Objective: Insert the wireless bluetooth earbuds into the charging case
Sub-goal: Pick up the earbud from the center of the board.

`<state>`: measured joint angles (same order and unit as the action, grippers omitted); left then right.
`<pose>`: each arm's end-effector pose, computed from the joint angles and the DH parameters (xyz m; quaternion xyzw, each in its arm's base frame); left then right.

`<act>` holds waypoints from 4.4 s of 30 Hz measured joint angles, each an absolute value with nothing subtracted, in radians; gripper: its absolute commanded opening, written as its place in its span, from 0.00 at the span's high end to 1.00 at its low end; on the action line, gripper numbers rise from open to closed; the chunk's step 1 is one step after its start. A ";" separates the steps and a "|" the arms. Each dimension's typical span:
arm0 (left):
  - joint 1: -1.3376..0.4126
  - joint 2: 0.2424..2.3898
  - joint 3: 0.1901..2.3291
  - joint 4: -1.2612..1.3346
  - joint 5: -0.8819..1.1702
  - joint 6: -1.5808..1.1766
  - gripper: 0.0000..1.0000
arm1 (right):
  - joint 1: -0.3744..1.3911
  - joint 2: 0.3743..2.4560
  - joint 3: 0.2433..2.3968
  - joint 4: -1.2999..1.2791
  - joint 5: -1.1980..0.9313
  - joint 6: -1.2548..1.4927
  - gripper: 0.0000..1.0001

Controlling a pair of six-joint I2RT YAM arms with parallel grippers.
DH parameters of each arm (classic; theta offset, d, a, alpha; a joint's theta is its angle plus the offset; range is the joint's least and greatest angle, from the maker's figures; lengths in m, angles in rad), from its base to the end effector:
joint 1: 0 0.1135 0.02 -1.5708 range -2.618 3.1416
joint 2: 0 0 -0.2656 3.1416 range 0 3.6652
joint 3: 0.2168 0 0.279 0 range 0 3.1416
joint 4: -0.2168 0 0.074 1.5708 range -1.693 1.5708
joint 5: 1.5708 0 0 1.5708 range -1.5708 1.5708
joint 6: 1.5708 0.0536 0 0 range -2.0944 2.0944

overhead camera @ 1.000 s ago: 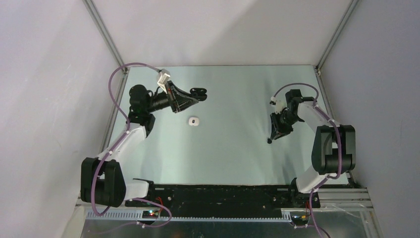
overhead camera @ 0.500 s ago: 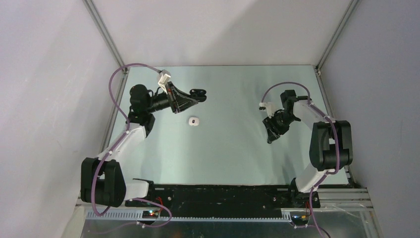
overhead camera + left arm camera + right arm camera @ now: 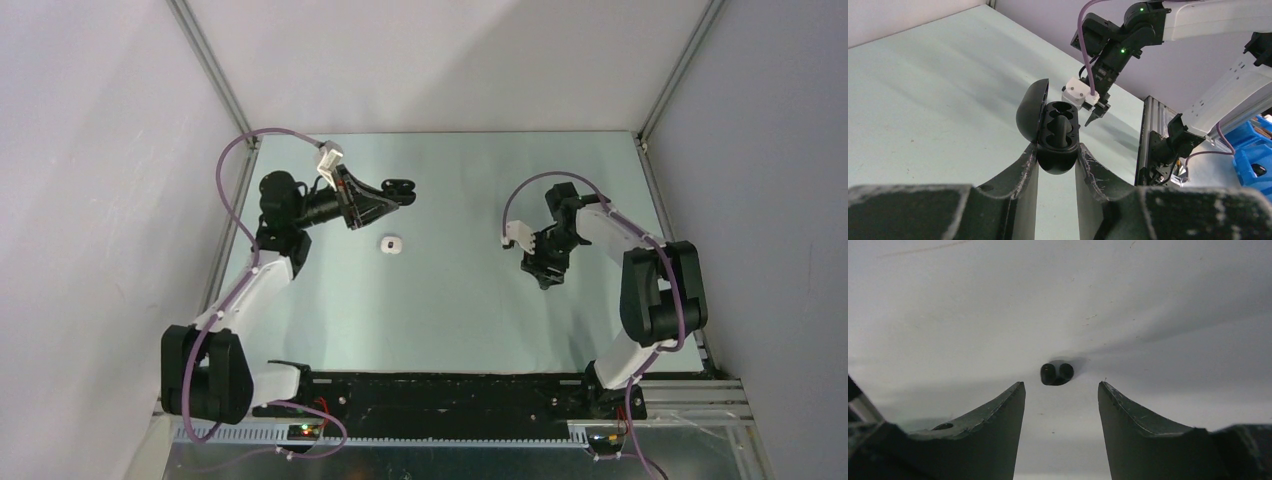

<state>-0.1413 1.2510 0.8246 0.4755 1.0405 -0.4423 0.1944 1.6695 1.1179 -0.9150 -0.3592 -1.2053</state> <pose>0.3008 -0.0895 0.3125 0.2663 0.6455 -0.5091 0.5033 0.3129 0.0808 0.1626 -0.6400 0.7456 0.1313 0.1312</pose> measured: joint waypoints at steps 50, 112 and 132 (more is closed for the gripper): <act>-0.137 1.232 0.825 0.444 1.023 -0.425 1.00 | 0.250 1.745 1.115 -0.719 -0.202 -0.118 0.64; -0.135 1.225 0.825 0.371 0.998 -0.382 1.00 | 0.199 1.466 0.768 -0.653 -0.570 -1.808 0.65; -0.135 1.225 0.825 0.337 0.997 -0.365 1.00 | 0.202 1.520 0.787 -0.604 -0.553 -1.747 0.64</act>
